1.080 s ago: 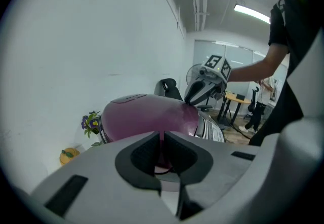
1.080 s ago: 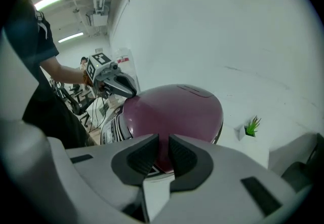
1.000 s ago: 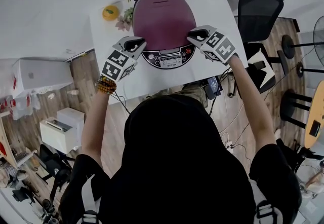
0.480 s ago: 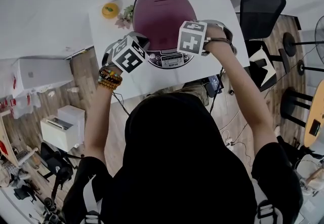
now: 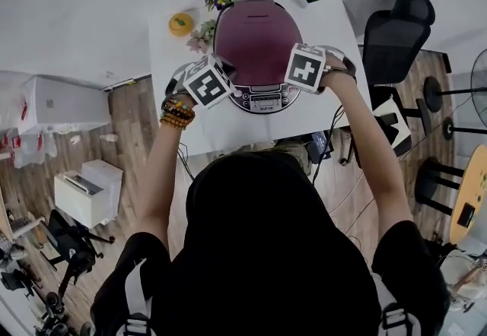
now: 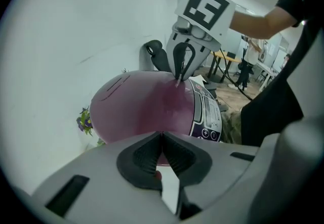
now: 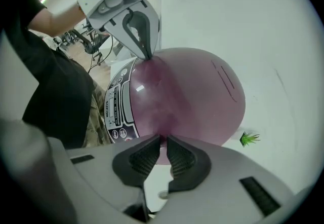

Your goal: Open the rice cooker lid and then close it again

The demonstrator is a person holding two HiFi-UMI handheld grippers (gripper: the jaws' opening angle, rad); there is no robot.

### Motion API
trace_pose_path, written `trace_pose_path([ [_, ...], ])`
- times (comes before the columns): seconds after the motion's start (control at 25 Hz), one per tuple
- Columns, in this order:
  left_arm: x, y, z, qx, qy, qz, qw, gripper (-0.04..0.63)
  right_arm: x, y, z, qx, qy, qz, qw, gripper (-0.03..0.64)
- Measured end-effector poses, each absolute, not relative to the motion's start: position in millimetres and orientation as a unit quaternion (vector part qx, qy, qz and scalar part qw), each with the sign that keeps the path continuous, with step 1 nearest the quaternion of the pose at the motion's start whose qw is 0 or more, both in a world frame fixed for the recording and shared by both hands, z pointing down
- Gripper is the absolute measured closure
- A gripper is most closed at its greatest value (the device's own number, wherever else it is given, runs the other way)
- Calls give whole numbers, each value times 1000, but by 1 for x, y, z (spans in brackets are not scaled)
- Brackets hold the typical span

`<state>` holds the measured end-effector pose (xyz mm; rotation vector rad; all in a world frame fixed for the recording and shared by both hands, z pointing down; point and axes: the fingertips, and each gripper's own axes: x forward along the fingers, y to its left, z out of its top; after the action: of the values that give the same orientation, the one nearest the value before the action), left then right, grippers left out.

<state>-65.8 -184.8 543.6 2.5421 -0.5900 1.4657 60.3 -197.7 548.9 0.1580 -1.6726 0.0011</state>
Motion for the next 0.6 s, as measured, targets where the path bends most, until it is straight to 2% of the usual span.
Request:
trace_pose_path([
  [0.16,-62,-195,526,853,-238,463,25,565,61,-189,548,102,-782,70,611,560],
  [0.44,-44,-229,426,902,-377,211,-17,565,35,-218,468,208,-874,18,440,560],
  [0.6,-45,-234,375,889,-442,108,-47,565,17,-226,404,270,-904,-51,328,561],
])
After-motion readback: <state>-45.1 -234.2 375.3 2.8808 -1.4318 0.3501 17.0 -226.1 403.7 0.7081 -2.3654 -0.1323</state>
